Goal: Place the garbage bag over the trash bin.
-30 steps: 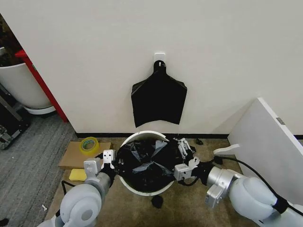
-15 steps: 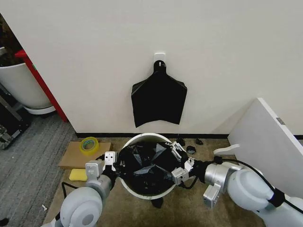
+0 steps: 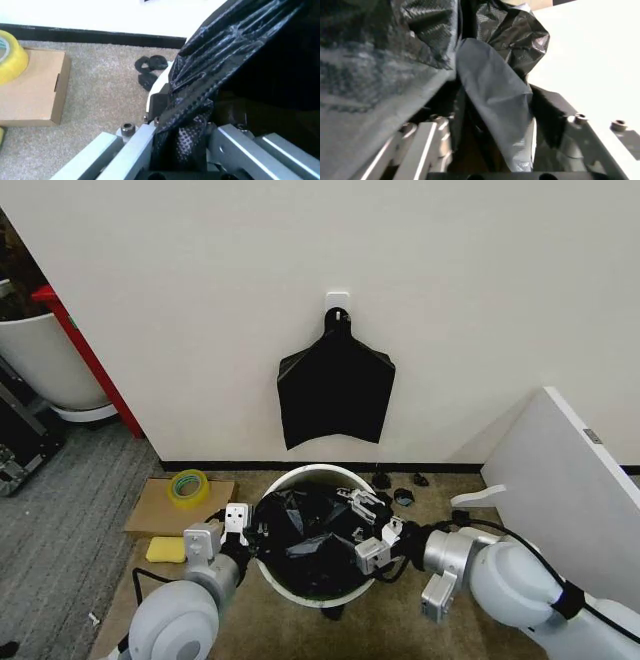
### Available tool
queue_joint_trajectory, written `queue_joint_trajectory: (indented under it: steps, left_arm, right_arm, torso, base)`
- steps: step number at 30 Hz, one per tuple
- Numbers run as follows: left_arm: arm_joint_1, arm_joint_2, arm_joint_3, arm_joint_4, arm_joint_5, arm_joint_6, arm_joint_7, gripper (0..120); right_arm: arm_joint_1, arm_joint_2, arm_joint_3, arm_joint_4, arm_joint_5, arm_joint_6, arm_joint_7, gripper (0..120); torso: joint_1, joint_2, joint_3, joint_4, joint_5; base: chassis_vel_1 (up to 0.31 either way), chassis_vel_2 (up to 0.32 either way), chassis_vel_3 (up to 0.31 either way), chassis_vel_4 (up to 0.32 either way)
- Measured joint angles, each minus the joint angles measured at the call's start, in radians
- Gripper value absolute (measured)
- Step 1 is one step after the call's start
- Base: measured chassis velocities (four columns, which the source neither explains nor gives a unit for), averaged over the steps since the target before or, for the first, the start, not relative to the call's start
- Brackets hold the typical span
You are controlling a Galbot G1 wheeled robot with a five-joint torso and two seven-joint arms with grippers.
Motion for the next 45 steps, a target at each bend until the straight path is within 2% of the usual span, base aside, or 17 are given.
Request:
queue_joint_trajectory:
  steps: [3, 10, 12, 15, 17, 18, 22, 24, 25, 26, 28, 31, 33, 41, 45]
  left_arm:
    - [-0.001, 0.001, 0.000, 0.003, 0.000, 0.000, 0.001, 0]
    - [0.004, 0.003, 0.001, 0.007, 0.011, -0.001, 0.013, 0]
    - [0.006, 0.004, 0.000, 0.009, 0.018, -0.001, 0.018, 0]
    - [0.012, 0.007, 0.000, 0.016, 0.065, -0.011, 0.050, 0]
    - [0.022, 0.010, 0.001, 0.021, 0.122, -0.025, 0.089, 0]
    - [0.022, 0.010, 0.001, 0.021, 0.122, -0.025, 0.089, 0]
    - [0.038, 0.019, 0.012, 0.032, 0.253, -0.063, 0.168, 0]
    - [0.041, 0.022, 0.014, 0.036, 0.292, -0.077, 0.189, 0]
    - [0.048, 0.027, 0.017, 0.045, 0.364, -0.103, 0.226, 0]
    - [0.048, 0.027, 0.017, 0.045, 0.364, -0.103, 0.226, 0]
    - [0.065, 0.039, 0.024, 0.060, 0.500, -0.168, 0.296, 0]
    - [0.073, 0.050, 0.034, 0.076, 0.618, -0.235, 0.364, 0]
    - [0.073, 0.050, 0.035, 0.077, 0.625, -0.239, 0.368, 0]
    - [0.087, 0.073, 0.043, 0.092, 0.828, -0.346, 0.475, 0]
    - [0.087, 0.082, 0.048, 0.100, 0.890, -0.390, 0.511, 0]
  right_arm:
    - [-0.007, 0.002, 0.001, 0.000, 0.007, 0.003, 0.004, 33]
    - [-0.005, -0.001, 0.007, 0.007, 0.099, 0.004, 0.006, 4]
    - [-0.005, -0.003, 0.008, 0.010, 0.131, 0.002, 0.003, 0]
    - [-0.004, -0.011, 0.010, 0.026, 0.264, -0.023, -0.001, 0]
    - [0.001, -0.018, 0.012, 0.046, 0.416, -0.074, 0.003, 0]
    - [0.001, -0.018, 0.012, 0.046, 0.416, -0.074, 0.003, 0]
    - [0.008, -0.034, 0.018, 0.095, 0.663, -0.190, 0.068, 0]
    - [0.010, -0.036, 0.020, 0.107, 0.725, -0.216, 0.089, 0]
    - [0.018, -0.041, 0.022, 0.126, 0.830, -0.263, 0.123, 0]
    - [0.018, -0.041, 0.022, 0.126, 0.830, -0.263, 0.123, 0]
    - [0.047, -0.045, 0.031, 0.143, 1.024, -0.323, 0.187, 0]
    - [0.063, -0.044, 0.041, 0.139, 1.158, -0.355, 0.273, 0]
    - [0.063, -0.044, 0.041, 0.139, 1.162, -0.357, 0.276, 0]
    - [0.075, -0.043, 0.054, 0.107, 1.332, -0.489, 0.409, 0]
    - [0.088, -0.041, 0.054, 0.065, 1.384, -0.495, 0.451, 0]
  torso:
    - [0.000, 0.000, 0.000, 0.0000, 0.0000]
    - [0.000, 0.000, 0.000, 0.0000, 0.0000]
    - [0.000, 0.000, 0.000, 0.0000, 0.0000]
    - [0.000, 0.000, 0.000, 0.0000, 0.0000]
    - [0.000, 0.000, 0.000, 0.0001, 0.0000]
    - [0.000, 0.000, 0.000, 0.0001, 0.0000]
    - [0.000, 0.000, 0.000, 0.0000, -0.0001]
    - [0.000, 0.000, 0.000, -0.0001, 0.0000]
    - [0.000, 0.000, 0.000, -0.0001, 0.0000]
    - [0.000, 0.000, 0.000, -0.0001, 0.0000]
    - [0.000, 0.000, 0.000, 0.0001, -0.0001]
    - [0.000, 0.000, 0.000, 0.0002, -0.0001]
    - [0.000, 0.000, 0.000, 0.0002, -0.0001]
    - [0.000, 0.000, 0.000, 0.0000, 0.0000]
    - [0.000, 0.000, 0.000, 0.0001, 0.0000]
  base:
    - [0.000, 0.000, 0.000, 0.000]
    - [0.000, 0.000, 0.000, 0.000]
    - [0.000, 0.000, 0.000, 0.000]
    - [0.000, 0.000, 0.000, 0.000]
    - [0.000, 0.000, 0.000, 0.000]
    - [0.000, 0.000, 0.000, 0.000]
    - [0.000, 0.000, 0.000, 0.000]
    - [0.000, 0.000, 0.000, 0.000]
    - [0.000, 0.000, 0.000, 0.000]
    - [0.000, 0.000, 0.000, 0.000]
    - [0.000, 0.000, 0.000, 0.000]
    - [0.000, 0.000, 0.000, 0.000]
    - [0.000, 0.000, 0.000, 0.000]
    - [0.000, 0.000, 0.000, 0.000]
    - [0.000, 0.000, 0.000, 0.000]
